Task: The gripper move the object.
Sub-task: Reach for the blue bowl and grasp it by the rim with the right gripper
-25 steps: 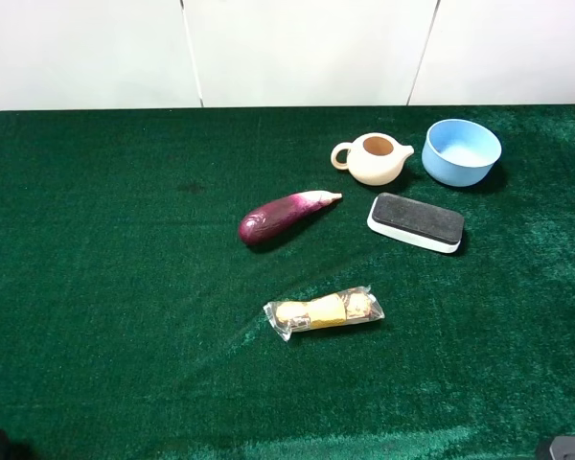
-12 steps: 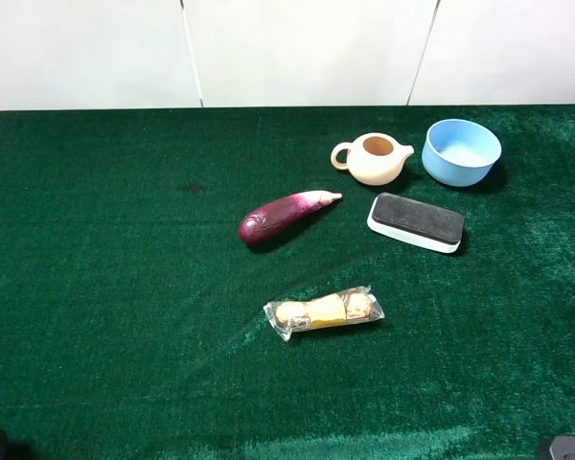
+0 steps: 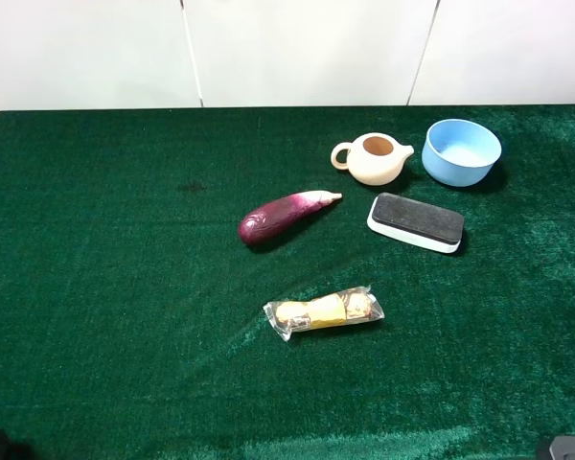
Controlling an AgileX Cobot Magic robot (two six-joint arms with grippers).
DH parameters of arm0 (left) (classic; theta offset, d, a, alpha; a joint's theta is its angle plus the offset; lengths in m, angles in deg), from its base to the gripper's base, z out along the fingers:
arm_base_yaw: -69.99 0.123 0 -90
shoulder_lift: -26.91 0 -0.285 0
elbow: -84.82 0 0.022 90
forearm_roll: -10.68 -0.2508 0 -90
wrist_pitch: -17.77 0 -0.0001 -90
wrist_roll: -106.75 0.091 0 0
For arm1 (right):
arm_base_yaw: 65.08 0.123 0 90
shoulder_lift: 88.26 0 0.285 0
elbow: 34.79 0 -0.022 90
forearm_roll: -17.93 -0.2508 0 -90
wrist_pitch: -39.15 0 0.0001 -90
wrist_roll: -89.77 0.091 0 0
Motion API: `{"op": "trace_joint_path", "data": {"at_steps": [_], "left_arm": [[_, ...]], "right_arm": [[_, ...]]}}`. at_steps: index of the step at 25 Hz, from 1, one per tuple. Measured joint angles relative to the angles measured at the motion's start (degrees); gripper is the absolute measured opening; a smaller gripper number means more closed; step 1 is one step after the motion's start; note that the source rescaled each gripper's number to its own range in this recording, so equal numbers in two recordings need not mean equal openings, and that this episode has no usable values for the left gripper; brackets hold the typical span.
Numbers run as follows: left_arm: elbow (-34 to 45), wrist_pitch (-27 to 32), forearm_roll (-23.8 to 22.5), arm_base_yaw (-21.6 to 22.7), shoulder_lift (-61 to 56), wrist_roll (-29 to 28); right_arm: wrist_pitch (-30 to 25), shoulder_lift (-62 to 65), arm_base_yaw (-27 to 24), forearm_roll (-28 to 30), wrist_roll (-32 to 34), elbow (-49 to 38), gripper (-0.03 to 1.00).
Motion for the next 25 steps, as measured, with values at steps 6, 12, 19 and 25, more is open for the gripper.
{"op": "trace_joint_path", "data": {"at_steps": [6, 12, 19, 25], "left_arm": [[0.00, 0.00, 0.00, 0.00, 0.00, 0.00], [0.00, 0.00, 0.00, 0.00, 0.00, 0.00], [0.00, 0.00, 0.00, 0.00, 0.00, 0.00], [0.00, 0.00, 0.00, 0.00, 0.00, 0.00]], "right_arm": [[3.45, -18.80, 0.00, 0.00, -8.48, 5.17, 1.00], [4.11, -35.96, 0.00, 1.52, -15.61, 14.03, 1.00], [3.10, -52.86, 0.00, 5.66, -17.81, 25.81, 1.00], [2.96, -65.23, 0.00, 7.48, -18.06, 34.16, 1.00]]}}
